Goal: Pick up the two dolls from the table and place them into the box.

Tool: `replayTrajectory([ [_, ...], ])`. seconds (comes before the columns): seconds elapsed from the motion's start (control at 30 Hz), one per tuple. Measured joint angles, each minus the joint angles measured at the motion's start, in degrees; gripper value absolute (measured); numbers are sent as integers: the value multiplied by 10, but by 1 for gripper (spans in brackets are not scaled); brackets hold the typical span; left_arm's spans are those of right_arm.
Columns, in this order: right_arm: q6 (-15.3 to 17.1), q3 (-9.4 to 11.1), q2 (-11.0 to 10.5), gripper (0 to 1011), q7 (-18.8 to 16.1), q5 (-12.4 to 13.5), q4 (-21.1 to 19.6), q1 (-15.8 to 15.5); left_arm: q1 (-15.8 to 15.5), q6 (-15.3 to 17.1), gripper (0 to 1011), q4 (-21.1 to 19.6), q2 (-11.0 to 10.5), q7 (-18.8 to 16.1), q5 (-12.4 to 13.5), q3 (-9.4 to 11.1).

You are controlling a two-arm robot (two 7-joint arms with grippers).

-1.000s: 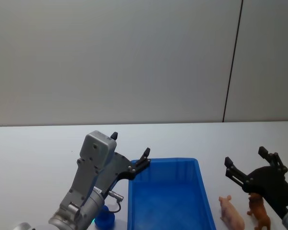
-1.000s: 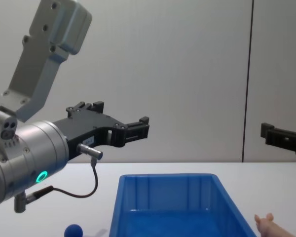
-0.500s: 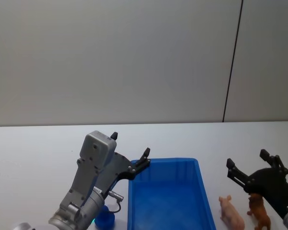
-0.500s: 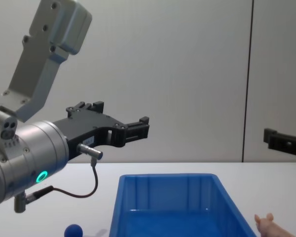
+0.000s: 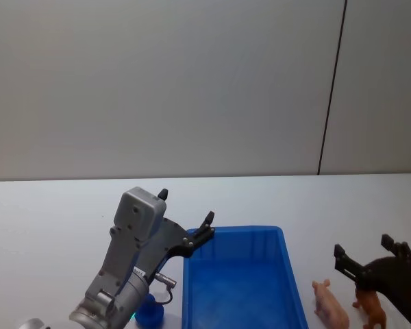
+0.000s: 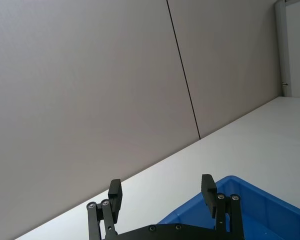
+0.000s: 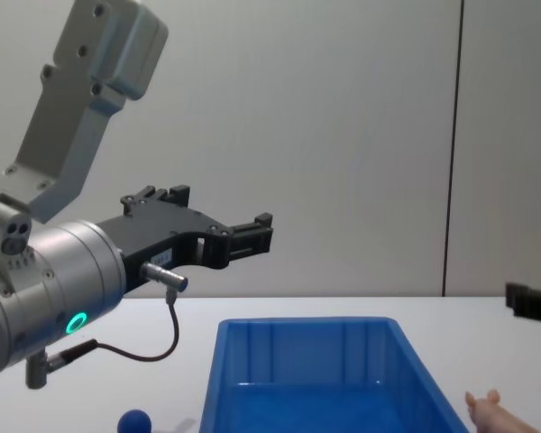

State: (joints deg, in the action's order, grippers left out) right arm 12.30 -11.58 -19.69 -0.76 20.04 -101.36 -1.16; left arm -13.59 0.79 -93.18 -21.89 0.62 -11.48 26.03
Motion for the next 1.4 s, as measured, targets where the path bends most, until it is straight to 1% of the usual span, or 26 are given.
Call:
replayTrajectory([
  [0.13, 23, 2, -3, 1001, 10, 2, -6, -7, 0, 0, 1001, 0, 0, 0, 0, 0],
  [0.33, 50, 4, -7, 1001, 23, 3, -12, -17, 0, 0, 1001, 0, 0, 0, 0, 0],
  [0.63, 77, 5, -9, 1001, 38, 1, -15, -30, 0, 0, 1002, 0, 0, 0, 0, 0],
  [1.0, 93, 5, -9, 1001, 44, -6, -2, -40, 0, 0, 1001, 0, 0, 0, 0, 0],
  [1.27, 97, 5, -8, 1001, 45, -9, 9, -43, 0, 0, 1001, 0, 0, 0, 0, 0],
  [1.33, 97, 5, -7, 985, 44, -9, 12, -43, 0, 0, 1001, 0, 0, 0, 0, 0],
  [1.37, 97, 5, -7, 949, 42, -9, 15, -43, 0, 0, 1001, 0, 0, 0, 0, 0],
  [1.4, 97, 5, -6, 941, 41, -9, 17, -43, 0, 0, 1001, 0, 0, 0, 0, 0],
])
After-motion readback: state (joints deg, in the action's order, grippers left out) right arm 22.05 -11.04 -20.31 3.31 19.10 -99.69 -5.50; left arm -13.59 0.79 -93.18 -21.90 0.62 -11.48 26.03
